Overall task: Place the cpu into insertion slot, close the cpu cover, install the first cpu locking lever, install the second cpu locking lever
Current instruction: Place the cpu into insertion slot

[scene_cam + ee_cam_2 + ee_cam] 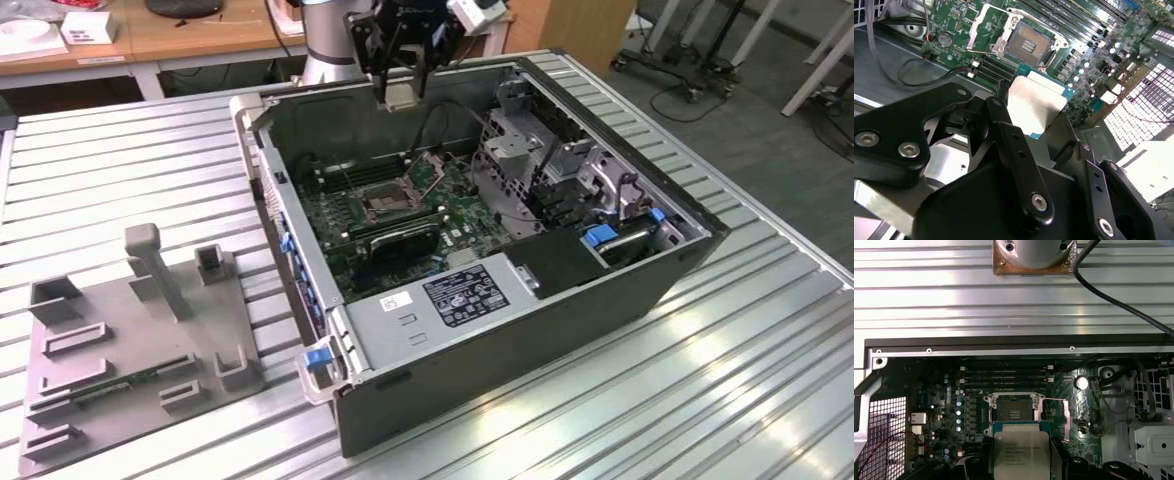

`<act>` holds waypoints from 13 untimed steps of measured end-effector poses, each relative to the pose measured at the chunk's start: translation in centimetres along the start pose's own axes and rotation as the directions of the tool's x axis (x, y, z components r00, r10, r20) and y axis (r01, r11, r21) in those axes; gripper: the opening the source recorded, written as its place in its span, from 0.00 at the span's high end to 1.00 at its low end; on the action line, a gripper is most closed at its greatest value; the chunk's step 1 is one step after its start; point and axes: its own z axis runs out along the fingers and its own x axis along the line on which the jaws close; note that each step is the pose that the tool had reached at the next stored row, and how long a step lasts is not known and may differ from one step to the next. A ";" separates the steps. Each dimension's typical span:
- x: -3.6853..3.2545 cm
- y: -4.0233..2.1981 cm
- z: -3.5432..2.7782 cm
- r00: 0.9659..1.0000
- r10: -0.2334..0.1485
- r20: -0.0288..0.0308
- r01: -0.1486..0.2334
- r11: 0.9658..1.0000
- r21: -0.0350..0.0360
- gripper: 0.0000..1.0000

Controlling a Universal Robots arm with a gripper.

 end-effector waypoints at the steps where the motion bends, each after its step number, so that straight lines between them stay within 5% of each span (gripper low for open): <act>1: 0.00 0.00 0.04 1.000 0.000 0.000 0.000 1.000 0.000 0.46; 8: 0.00 -0.01 0.11 1.000 0.000 0.000 0.000 1.000 0.000 0.46; 13: -0.01 -0.07 0.74 1.000 0.000 0.000 0.000 1.000 0.000 0.46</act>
